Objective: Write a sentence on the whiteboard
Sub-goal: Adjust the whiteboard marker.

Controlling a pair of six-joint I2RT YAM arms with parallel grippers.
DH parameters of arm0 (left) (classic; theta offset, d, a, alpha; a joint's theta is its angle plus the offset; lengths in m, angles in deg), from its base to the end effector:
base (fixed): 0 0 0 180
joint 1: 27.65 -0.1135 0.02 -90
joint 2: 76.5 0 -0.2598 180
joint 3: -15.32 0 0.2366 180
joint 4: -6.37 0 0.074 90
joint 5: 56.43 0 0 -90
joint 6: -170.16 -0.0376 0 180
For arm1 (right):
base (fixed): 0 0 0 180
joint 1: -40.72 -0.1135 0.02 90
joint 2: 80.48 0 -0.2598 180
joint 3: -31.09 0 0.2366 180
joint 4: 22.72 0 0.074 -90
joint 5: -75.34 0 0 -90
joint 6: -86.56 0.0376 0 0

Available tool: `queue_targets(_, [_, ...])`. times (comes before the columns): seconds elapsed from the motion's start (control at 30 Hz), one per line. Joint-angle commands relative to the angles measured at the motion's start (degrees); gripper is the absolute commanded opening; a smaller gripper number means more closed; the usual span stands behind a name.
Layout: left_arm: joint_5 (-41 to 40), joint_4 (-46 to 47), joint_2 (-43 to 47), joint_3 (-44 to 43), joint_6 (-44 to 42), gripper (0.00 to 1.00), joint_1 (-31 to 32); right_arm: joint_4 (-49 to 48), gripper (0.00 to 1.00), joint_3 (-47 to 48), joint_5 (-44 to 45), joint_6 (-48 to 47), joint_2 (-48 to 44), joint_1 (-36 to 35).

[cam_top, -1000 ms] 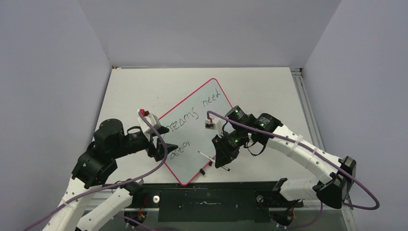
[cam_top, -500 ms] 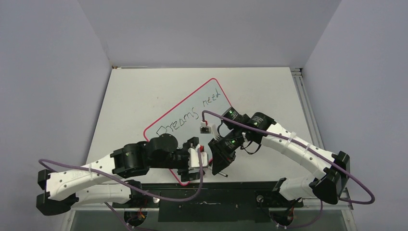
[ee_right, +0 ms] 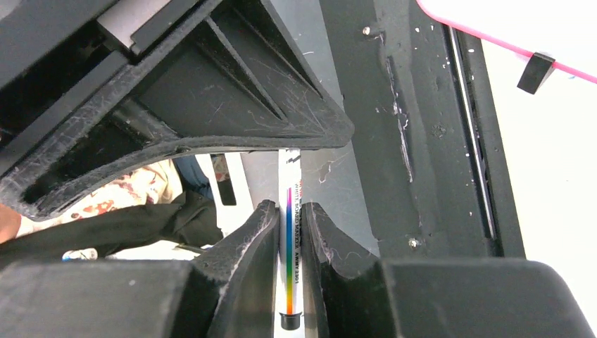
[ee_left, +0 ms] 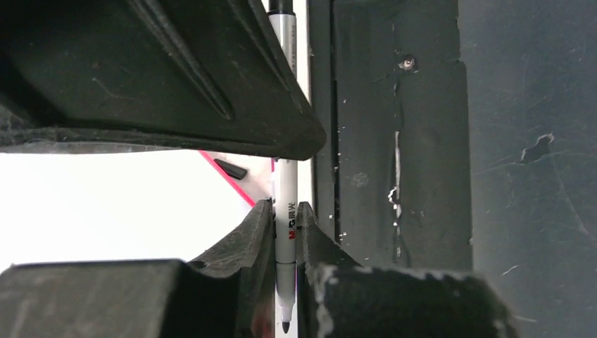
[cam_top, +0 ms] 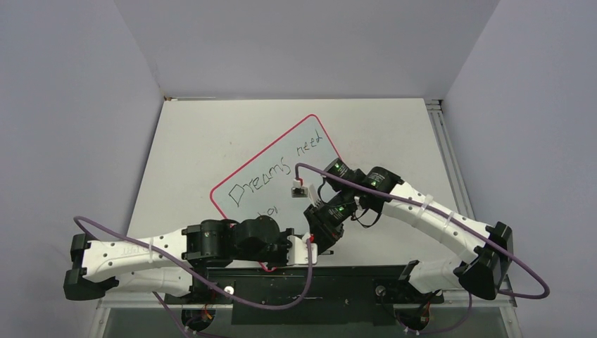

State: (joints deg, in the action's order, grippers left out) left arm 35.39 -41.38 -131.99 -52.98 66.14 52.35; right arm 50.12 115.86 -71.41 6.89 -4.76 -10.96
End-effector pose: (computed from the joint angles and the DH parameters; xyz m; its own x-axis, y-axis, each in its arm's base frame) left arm 0.0327 -0.1922 0.3161 0.1431 0.5831 -0.7997 0.9835 0.0069 0.1809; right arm 0.1188 0.2010 0.3176 -0.6655 -0.6835 -0.3000 -0.5488 0.1756 0.8173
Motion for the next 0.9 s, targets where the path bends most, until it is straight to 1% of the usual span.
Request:
queue_targets(0.0, [-2.47, 5.41, -0.59, 1.23, 5.43, 0.0, 1.57, -8.33, 0.08, -1.54, -0.29, 3.89, -3.32, 0.82])
queue_targets(0.07, [-4.22, 6.57, -0.17, 2.33, 7.97, 0.0, 1.72, -10.19, 0.09, -2.62, 1.23, 5.13, -4.21, 0.97])
queue_targets(0.13, [-5.63, 8.38, 0.81, 3.86, 10.57, 0.0, 1.73, -11.72, 0.17, -3.73, 3.37, 6.15, -5.36, 1.25])
queue_targets(0.17, [-6.22, 9.35, 1.53, 4.79, 12.06, 0.0, 1.65, -12.76, 0.23, -4.35, 4.5, 6.84, -6.15, 1.41])
queue_targets(0.23, [-7.48, 11.49, 3.23, 6.72, 14.41, 0.0, 1.49, -14.15, 0.39, -5.5, 7.22, 8.2, -7.65, 1.85])
queue_targets(0.27, [-7.79, 12.51, 4.14, 7.68, 15.74, 0.0, 1.32, -14.85, 0.5, -5.98, 9.04, 9.11, -8.51, 2.28])
queue_targets(0.3, [-7.95, 13.24, 5.18, 8.67, 16.59, 0.0, 1.11, -15.72, 0.58, -6.54, 10.48, 9.92, -9.82, 2.65])
queue_targets(0.37, [-7.49, 14.24, 7.09, 10.09, 17.79, 0.0, 0.23, -18.52, 0.7, -8.51, 12.96, 12.25, -12.45, 3.38])
queue_targets(0.4, [-6.78, 14.65, 7.99, 10.62, 18.4, 0.0, -0.61, -20.44, 0.74, -9.55, 14.23, 13.48, -14.1, 3.66])
queue_targets(0.43, [-5.66, 15.07, 8.89, 11.31, 18.94, 0.0, -2.14, -22.25, 0.8, -10.66, 15.75, 15.04, -15.75, 3.75])
queue_targets(0.47, [-3.91, 15.5, 9.83, 11.95, 19.47, 0.0, -3.58, -24.54, 0.91, -12.11, 17.44, 16.57, -17.46, 3.78])
queue_targets(0.5, [-2.26, 16.13, 10.83, 12.63, 20.01, 0.0, -5.45, -26.99, 0.94, -13.72, 18.52, 18.02, -19.39, 3.81])
queue_targets(0.57, [2.93, 17.63, 12.66, 13.95, 21.1, 0.0, -9.05, -32.57, 0.98, -17.36, 20.64, 21.64, -23.09, 3.78])
queue_targets(0.63, [7.16, 19.25, 14.34, 15.04, 21.84, 0.0, -11.93, -37.25, 1.0, -20.88, 23.42, 24.94, -26.46, 3.79])
queue_targets(0.7, [9.68, 19.97, 14.9, 15.59, 22.37, 0.0, -14.07, -42.04, 1.0, -23.93, 25.46, 28.15, -28.93, 3.72])
queue_targets(0.8, [12.11, 20.07, 14.18, 15.52, 22.87, 0.0, -16.2, -47.33, 0.99, -27.63, 25.42, 31.68, -30.62, 3.22])
queue_targets(0.87, [13.29, 20.2, 13.61, 15.38, 23.13, 0.0, -17.12, -50.18, 0.95, -29.58, 24.91, 33.05, -30.95, 2.25])
